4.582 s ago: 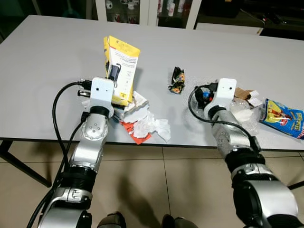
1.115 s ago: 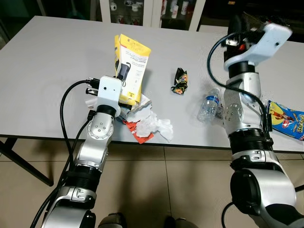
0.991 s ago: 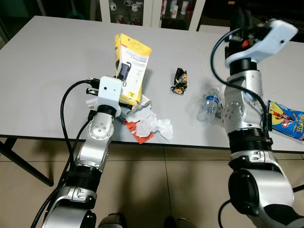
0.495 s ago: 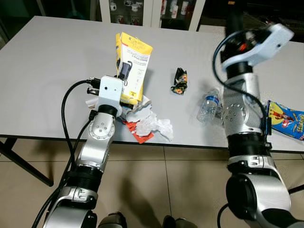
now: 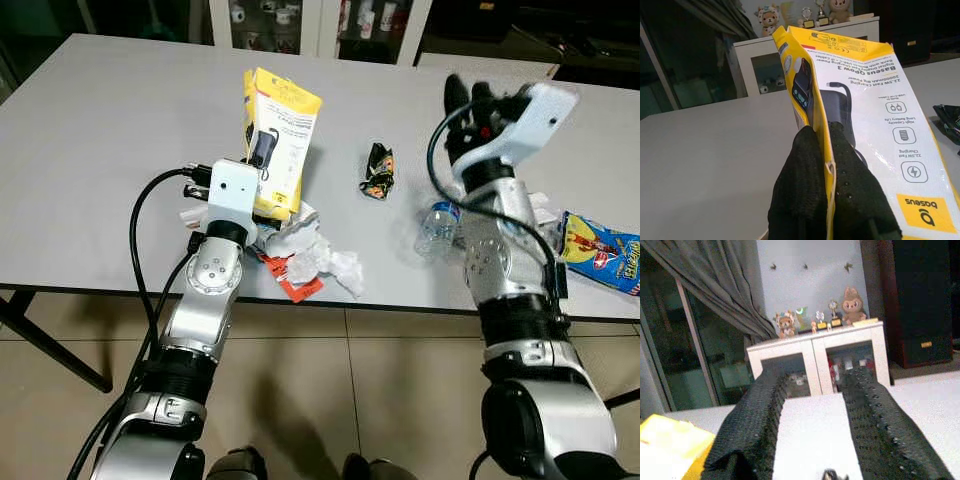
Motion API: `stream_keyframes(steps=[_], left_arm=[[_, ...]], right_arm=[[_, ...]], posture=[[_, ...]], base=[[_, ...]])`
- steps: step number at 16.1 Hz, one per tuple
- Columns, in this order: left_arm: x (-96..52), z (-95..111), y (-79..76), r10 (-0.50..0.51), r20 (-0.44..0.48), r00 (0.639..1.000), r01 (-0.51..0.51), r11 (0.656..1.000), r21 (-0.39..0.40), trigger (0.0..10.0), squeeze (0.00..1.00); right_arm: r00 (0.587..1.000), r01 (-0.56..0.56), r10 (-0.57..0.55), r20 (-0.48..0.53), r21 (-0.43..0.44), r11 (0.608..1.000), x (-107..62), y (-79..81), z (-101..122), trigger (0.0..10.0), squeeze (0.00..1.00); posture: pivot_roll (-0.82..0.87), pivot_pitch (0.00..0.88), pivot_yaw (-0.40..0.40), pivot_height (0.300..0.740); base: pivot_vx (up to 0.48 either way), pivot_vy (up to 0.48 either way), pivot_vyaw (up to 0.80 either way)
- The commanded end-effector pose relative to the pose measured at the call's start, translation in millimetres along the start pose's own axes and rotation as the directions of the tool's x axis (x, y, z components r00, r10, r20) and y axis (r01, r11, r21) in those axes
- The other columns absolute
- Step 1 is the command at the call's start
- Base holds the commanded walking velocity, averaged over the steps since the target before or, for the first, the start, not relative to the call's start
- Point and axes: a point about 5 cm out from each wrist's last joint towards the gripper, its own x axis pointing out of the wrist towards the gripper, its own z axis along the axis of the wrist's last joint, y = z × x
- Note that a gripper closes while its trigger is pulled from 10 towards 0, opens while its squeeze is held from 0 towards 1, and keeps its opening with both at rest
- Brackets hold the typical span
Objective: Picking trash to rubbish bin
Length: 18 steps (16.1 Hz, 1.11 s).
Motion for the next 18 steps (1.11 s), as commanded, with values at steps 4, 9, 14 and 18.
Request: stream_keyframes(steps=[4,9,14,18], left_arm=[[3.1,6,-1.7,-0.009,0.028,1.000,0.009,1.000,0.002,10.0,0.00],[3.7,7,-2.2,-0.011,0.032,0.999,0.011,1.000,0.002,10.0,0.00],[4.2,5,-2.8,-0.015,0.020,1.000,0.015,1.000,-0.001,10.0,0.00],[4.1,6,-2.9,-0.012,0.027,1.000,0.012,1.000,-0.023,10.0,0.00]], right_arm=[[0.999,0.021,-0.022,-0.028,-0.034,0.999,-4.7,-8.0,-4,10.0,1.00],[0.997,0.037,-0.042,-0.057,-0.079,0.996,-5.3,-8.2,-9,10.0,0.00],[0.995,0.055,-0.062,-0.083,-0.081,0.995,-7.6,-11.8,-13,10.0,1.00],[0.993,0.048,-0.056,-0.105,-0.081,0.996,-10.1,-10.7,-18,10.0,1.00]], posture=[[0.01,0.086,-0.074,0.740],[0.01,0.085,-0.073,0.740],[0.01,0.084,-0.072,0.740],[0.01,0.086,-0.072,0.740]], base=[[0.000,0.000,0.00],[0.000,0.000,0.00],[0.000,0.000,0.00],[0.000,0.000,0.00]])
